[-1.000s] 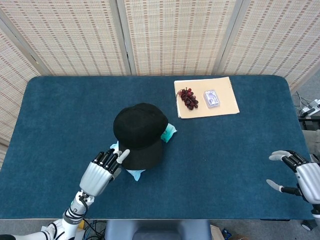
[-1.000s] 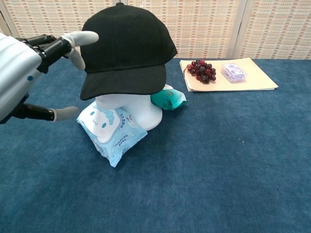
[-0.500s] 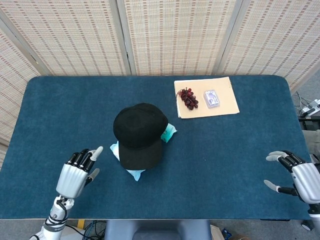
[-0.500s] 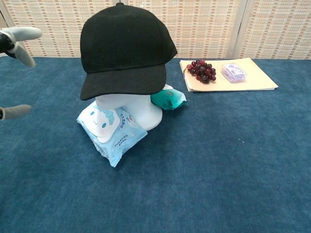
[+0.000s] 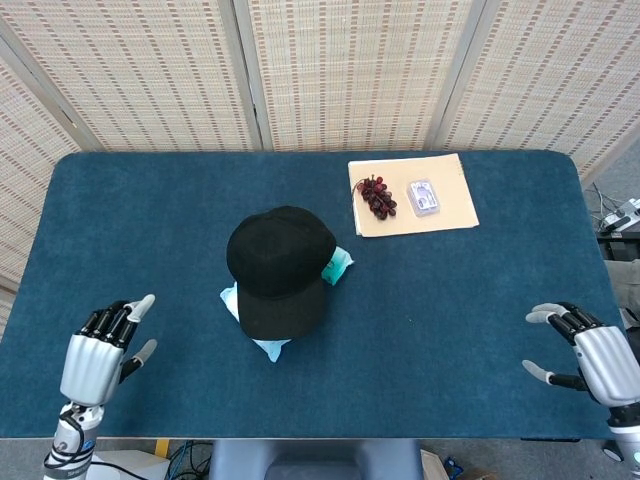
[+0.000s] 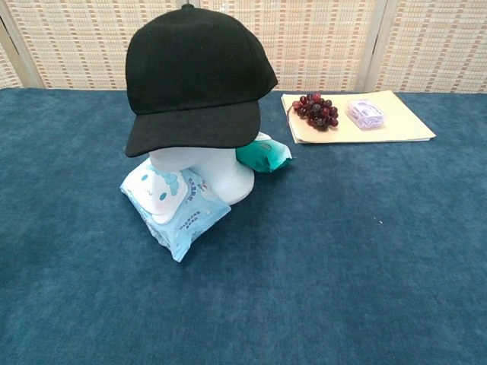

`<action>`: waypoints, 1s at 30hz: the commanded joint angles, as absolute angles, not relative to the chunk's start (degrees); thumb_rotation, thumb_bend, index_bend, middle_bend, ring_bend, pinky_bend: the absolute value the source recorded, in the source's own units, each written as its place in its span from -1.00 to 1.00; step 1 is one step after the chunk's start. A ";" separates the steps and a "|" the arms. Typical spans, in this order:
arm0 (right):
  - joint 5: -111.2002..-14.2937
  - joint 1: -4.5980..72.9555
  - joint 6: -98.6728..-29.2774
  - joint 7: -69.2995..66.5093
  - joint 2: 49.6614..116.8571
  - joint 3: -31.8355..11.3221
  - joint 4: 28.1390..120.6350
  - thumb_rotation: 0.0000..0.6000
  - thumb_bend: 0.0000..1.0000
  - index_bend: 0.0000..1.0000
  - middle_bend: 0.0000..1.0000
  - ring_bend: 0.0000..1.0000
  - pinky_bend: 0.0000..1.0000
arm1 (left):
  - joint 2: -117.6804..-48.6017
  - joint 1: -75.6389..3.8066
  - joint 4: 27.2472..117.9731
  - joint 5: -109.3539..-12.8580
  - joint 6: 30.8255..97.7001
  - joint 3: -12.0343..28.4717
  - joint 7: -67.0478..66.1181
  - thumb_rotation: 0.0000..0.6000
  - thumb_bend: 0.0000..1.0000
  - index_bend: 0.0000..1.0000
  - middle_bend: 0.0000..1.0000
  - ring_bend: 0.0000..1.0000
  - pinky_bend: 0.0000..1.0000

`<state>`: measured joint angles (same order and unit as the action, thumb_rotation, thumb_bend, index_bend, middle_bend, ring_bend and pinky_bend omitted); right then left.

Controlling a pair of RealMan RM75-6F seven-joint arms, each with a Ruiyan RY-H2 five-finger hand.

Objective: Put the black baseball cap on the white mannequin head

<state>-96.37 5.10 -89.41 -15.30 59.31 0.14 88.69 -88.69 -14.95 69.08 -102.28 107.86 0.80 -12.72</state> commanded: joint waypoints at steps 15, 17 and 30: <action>-94.75 5.91 -86.89 -11.30 60.40 -0.17 89.73 1.00 -0.92 -0.29 -0.35 -0.49 -0.15 | -70.43 -9.03 91.82 -95.73 99.61 -3.21 -13.26 1.00 -0.87 -0.23 0.06 -0.19 0.05; -94.60 6.03 -86.55 -10.82 60.54 -0.19 89.83 1.00 -0.92 -0.29 -0.35 -0.49 -0.15 | -69.05 -8.36 93.99 -94.61 99.27 -3.06 -13.89 1.00 -0.87 -0.20 0.08 -0.19 0.06; -93.20 6.10 -85.96 -8.08 61.24 -0.74 90.47 1.00 -0.92 -0.29 -0.35 -0.49 -0.15 | -66.55 -5.41 93.45 -94.01 99.06 -2.52 -7.92 1.00 -0.87 -0.11 0.12 -0.17 0.09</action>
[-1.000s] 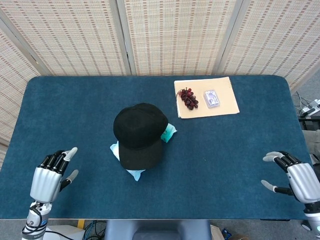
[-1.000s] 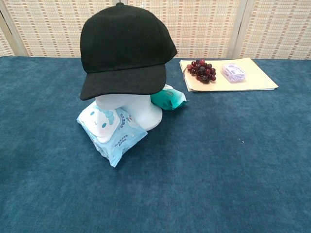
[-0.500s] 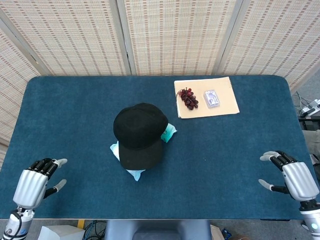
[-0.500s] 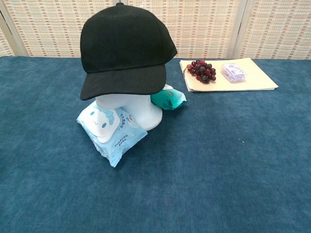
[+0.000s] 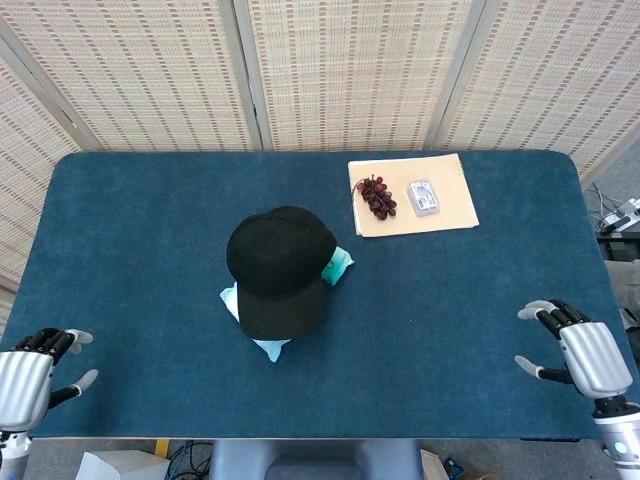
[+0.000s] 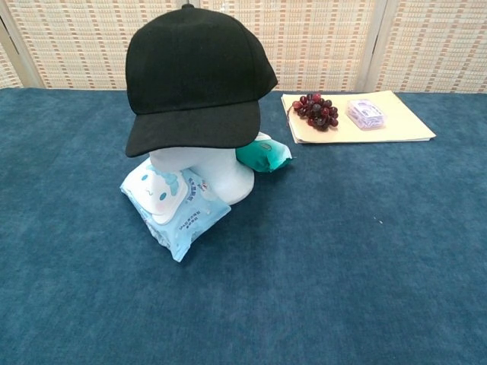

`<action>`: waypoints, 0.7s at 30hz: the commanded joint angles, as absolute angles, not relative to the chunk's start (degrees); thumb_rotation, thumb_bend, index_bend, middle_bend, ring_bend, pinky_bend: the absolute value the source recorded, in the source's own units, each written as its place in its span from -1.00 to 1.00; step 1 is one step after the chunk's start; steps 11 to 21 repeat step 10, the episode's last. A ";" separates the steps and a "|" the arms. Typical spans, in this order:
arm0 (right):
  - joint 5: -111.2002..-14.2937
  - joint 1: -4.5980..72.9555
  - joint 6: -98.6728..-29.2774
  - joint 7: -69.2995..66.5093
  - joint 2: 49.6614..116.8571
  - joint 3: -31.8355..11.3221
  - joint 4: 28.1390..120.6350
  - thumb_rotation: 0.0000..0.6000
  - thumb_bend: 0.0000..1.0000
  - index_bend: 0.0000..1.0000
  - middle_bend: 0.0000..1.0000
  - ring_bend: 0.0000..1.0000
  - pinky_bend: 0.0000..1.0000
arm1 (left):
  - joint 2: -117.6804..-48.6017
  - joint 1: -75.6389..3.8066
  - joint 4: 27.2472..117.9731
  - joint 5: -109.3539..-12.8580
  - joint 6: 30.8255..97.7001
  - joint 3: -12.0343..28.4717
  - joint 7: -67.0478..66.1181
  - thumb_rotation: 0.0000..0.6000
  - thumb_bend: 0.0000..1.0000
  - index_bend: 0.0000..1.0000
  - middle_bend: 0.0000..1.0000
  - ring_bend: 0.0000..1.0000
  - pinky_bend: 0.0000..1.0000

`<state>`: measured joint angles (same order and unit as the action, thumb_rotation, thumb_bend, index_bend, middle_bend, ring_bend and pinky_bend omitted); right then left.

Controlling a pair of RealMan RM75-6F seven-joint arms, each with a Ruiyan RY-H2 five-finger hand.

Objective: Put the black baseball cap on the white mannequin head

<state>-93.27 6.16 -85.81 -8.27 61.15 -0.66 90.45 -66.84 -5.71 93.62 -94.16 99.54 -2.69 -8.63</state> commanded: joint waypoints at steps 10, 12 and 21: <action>-91.84 7.27 -83.40 -7.88 61.35 -1.17 90.36 1.00 -0.92 -0.29 -0.35 -0.49 -0.15 | -66.98 -5.37 92.78 -92.10 95.83 -1.14 -6.27 1.00 -0.87 -0.11 0.13 -0.17 0.10; -91.84 7.27 -83.40 -7.88 61.35 -1.17 90.36 1.00 -0.92 -0.29 -0.35 -0.49 -0.15 | -66.98 -5.37 92.78 -92.10 95.83 -1.14 -6.27 1.00 -0.87 -0.11 0.13 -0.17 0.10; -91.84 7.27 -83.40 -7.88 61.35 -1.17 90.36 1.00 -0.92 -0.29 -0.35 -0.49 -0.15 | -66.98 -5.37 92.78 -92.10 95.83 -1.14 -6.27 1.00 -0.87 -0.11 0.13 -0.17 0.10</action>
